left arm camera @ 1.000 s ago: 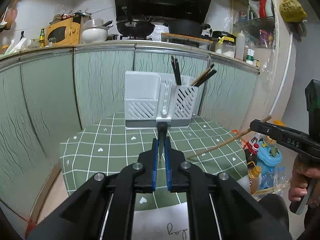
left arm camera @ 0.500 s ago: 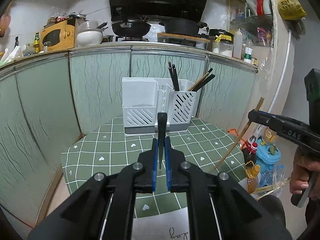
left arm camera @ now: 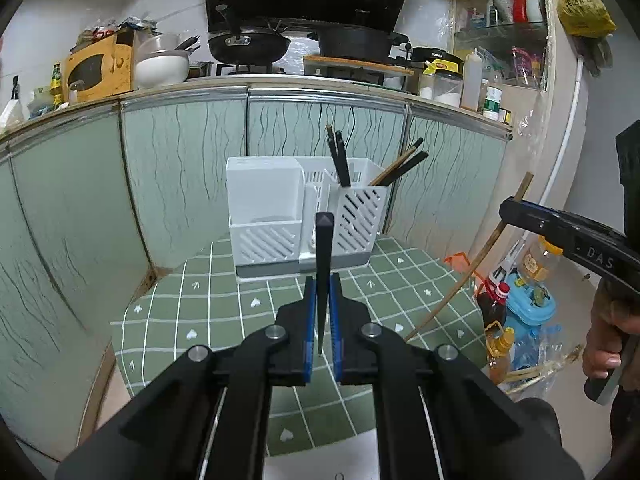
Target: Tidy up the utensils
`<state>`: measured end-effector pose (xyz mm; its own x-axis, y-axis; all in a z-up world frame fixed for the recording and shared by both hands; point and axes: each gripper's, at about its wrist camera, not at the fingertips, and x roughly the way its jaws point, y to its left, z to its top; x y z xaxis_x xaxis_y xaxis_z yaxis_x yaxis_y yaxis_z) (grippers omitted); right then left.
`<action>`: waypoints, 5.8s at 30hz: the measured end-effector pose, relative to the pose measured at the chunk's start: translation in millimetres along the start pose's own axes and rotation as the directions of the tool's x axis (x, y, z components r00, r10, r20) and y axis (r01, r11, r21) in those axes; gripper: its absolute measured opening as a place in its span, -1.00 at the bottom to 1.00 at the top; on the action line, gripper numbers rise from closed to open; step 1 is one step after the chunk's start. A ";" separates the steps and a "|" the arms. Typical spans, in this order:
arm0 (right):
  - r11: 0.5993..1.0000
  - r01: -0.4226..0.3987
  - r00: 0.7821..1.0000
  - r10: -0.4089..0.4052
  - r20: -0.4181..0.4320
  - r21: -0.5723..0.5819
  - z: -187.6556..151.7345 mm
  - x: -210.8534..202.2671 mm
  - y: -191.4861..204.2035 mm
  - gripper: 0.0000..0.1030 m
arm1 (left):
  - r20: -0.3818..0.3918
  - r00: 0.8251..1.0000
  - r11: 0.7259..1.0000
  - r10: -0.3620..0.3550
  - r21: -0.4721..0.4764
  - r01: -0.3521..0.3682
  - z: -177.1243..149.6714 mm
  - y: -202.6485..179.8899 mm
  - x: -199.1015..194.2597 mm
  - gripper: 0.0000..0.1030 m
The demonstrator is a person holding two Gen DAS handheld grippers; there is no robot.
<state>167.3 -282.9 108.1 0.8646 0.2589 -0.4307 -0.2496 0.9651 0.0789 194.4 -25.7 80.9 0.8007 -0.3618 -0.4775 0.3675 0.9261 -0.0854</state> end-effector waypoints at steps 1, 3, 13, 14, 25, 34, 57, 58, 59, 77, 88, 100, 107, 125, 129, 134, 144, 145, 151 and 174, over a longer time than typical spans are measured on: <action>1.000 0.002 1.000 -0.002 0.002 -0.002 3.6 0.6 -0.8 -0.87 | 0.004 1.000 1.000 -0.002 0.007 0.002 4.4 -1.3 1.3 -0.88; 1.000 0.010 1.000 -0.010 0.008 -0.006 10.6 1.1 -2.7 -0.87 | 0.011 1.000 1.000 -0.002 0.022 0.002 12.5 -4.1 2.9 -0.88; 1.000 -0.008 1.000 0.008 0.025 0.005 62.6 8.9 -21.5 -0.87 | 0.053 0.998 0.996 -0.015 0.086 0.011 69.9 -25.1 14.7 -0.88; 1.000 -0.013 1.000 0.012 0.026 0.009 67.8 10.1 -23.7 -0.87 | 0.053 0.998 0.995 -0.020 0.095 0.015 76.6 -28.2 16.7 -0.88; 1.000 -0.003 0.998 0.005 0.062 -0.029 142.5 17.3 -34.6 -0.87 | 0.052 0.995 0.990 -0.085 0.113 0.079 143.6 -41.0 39.3 -0.88; 1.000 0.008 0.997 -0.006 0.082 -0.024 197.5 42.7 -45.5 -0.87 | 0.077 0.993 0.989 -0.084 0.131 0.074 194.8 -46.9 60.4 -0.88; 0.998 0.055 0.998 -0.055 0.004 0.003 172.1 149.4 -96.6 0.49 | 0.036 0.999 0.995 -0.003 0.103 -0.001 182.7 -11.1 159.1 0.87; 0.997 0.078 0.997 -0.078 0.021 0.009 169.0 146.1 -99.7 0.73 | 0.068 0.998 0.995 0.014 0.101 -0.021 179.9 -7.5 153.3 0.88; 0.995 0.096 0.995 -0.096 0.033 0.014 167.0 142.6 -102.2 0.83 | 0.069 0.997 0.994 0.020 0.104 -0.027 178.8 -5.5 150.8 0.89; 0.993 0.107 0.994 -0.107 0.021 -0.044 118.0 77.9 -74.3 0.86 | 0.040 0.997 0.992 0.072 0.104 -0.076 136.0 4.5 84.4 0.91; 0.992 0.113 0.993 -0.113 -0.013 -0.048 68.1 49.4 -52.0 0.86 | 0.034 0.997 0.993 0.070 0.093 -0.073 94.6 -2.0 44.4 0.91; 0.979 0.194 0.979 -0.197 -0.050 -0.059 15.9 28.6 -38.5 0.86 | 0.063 0.992 0.991 0.110 0.072 -0.114 42.0 -0.8 7.3 0.91; 0.968 0.238 0.970 -0.242 -0.034 -0.085 -15.5 13.9 -22.2 0.86 | 0.067 0.985 0.986 0.158 0.048 -0.162 10.1 7.3 -6.3 0.91; 0.944 0.328 0.943 -0.330 -0.042 -0.048 -71.8 6.4 0.8 0.86 | 0.103 0.961 0.964 0.258 0.035 -0.263 -49.7 -3.6 -25.4 0.91; 0.940 0.339 0.938 -0.341 -0.057 -0.041 -80.4 6.6 -1.8 0.86 | 0.109 0.959 0.965 0.261 -0.003 -0.262 -58.8 1.7 -26.6 0.91; 0.941 0.337 0.939 -0.338 -0.064 -0.028 -88.3 2.6 -5.2 0.86 | 0.070 0.954 0.956 0.293 0.002 -0.293 -66.4 3.7 -19.1 0.91; 0.945 0.326 0.943 -0.328 -0.051 -0.034 -87.1 -4.5 -1.1 0.86 | 0.051 0.951 0.952 0.306 -0.022 -0.306 -71.9 6.5 -18.5 0.91; 0.945 0.325 0.944 -0.327 -0.048 -0.035 -86.5 -5.1 -0.2 0.86 | 0.050 0.948 0.949 0.314 -0.022 -0.313 -71.7 6.5 -18.5 0.91; 0.947 0.319 0.946 -0.320 -0.042 -0.042 -83.5 -7.2 5.5 0.86 | 0.045 0.953 0.954 0.300 -0.029 -0.299 -70.1 8.3 -18.7 0.91; 0.950 0.307 0.950 -0.309 -0.036 -0.047 -82.4 -7.7 13.6 0.86 | 0.051 0.955 0.956 0.293 -0.015 -0.293 -68.3 4.4 -24.7 0.91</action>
<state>121.4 -275.0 38.4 0.8832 -0.0535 -0.4660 0.0077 0.9950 -0.0997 143.9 -5.4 32.6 0.8965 -0.0792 -0.4359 0.1098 0.9929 0.0453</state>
